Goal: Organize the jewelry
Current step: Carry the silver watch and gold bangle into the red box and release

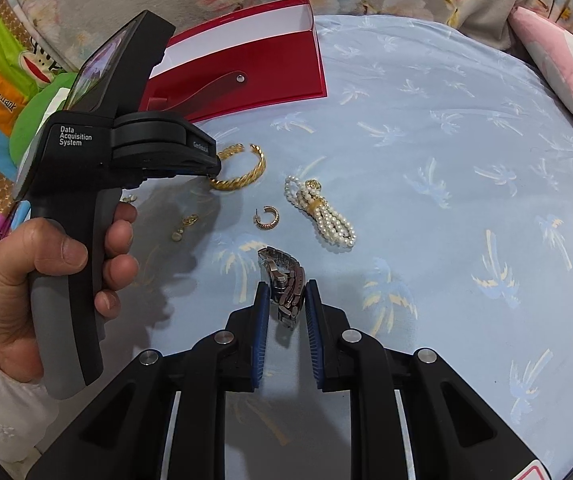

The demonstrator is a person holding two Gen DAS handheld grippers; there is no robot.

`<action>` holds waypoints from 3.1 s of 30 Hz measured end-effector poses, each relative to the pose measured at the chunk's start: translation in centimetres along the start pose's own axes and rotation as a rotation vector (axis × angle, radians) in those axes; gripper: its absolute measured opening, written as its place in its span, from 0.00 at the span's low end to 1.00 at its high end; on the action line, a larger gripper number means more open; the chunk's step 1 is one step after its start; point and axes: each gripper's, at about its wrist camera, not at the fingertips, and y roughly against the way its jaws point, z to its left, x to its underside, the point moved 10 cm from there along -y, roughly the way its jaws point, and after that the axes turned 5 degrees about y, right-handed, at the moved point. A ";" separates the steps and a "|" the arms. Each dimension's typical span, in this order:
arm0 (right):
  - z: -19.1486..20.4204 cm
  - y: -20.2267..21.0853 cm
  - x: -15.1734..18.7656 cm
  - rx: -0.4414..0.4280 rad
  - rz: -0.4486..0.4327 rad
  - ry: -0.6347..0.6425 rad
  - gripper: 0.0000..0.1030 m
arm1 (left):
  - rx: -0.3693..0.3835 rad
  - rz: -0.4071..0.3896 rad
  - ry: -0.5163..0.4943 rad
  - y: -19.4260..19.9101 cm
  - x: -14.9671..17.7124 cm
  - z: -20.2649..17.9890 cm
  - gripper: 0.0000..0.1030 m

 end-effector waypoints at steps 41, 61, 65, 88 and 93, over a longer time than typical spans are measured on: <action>6.4 8.5 -13.5 -0.065 -0.316 0.124 0.08 | 0.019 -0.252 0.163 16.1 -3.1 12.8 0.03; 7.4 5.9 -29.7 -0.063 -0.455 0.180 0.08 | -0.014 -0.398 0.091 15.6 -17.2 11.9 0.03; 8.0 3.1 -31.9 -0.059 -0.438 0.191 0.08 | -0.025 -0.385 0.090 13.1 -20.3 11.9 0.03; 7.7 -2.7 -35.4 -0.081 -0.418 0.163 0.36 | -0.049 -0.393 0.110 7.8 -25.0 12.6 0.59; 6.1 0.1 -31.6 -0.062 -0.417 0.149 0.44 | -0.040 -0.380 0.140 9.8 -21.7 14.5 0.59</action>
